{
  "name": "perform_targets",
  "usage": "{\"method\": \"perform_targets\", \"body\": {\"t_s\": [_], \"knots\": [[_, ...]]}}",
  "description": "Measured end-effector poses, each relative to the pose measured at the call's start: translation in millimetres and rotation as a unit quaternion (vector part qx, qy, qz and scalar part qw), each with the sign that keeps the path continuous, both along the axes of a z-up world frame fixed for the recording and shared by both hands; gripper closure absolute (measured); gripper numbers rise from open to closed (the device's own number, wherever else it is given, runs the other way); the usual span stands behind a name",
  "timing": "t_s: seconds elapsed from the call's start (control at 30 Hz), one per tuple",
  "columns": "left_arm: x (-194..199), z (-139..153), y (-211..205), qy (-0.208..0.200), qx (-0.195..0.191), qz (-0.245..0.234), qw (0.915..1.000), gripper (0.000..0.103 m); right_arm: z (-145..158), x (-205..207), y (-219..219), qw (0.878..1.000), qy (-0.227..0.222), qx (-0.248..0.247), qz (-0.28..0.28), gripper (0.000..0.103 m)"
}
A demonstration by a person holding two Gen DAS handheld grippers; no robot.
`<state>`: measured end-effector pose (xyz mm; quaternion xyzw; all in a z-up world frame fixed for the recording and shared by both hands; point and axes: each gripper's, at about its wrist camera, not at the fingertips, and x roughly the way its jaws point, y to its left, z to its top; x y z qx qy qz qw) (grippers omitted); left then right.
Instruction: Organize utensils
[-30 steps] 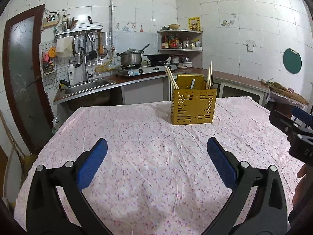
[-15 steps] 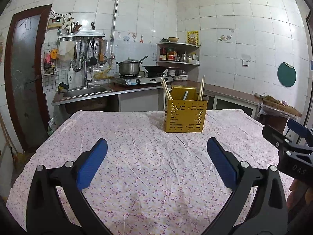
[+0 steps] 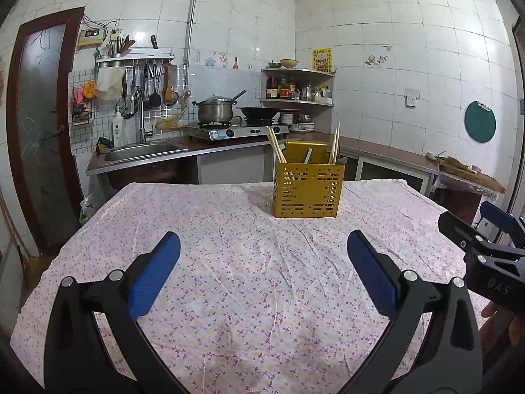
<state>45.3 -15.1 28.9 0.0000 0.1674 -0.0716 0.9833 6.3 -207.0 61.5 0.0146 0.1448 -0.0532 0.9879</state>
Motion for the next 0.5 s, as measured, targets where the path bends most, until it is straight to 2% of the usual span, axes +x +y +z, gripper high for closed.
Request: {"method": "perform_targets", "body": {"t_s": [0.5], "knots": [[2.2, -1.3, -5.0, 0.008, 0.009, -0.001, 0.9999, 0.005, -5.6, 3.0, -5.3, 1.000, 0.007, -0.001, 0.004, 0.004]]}}
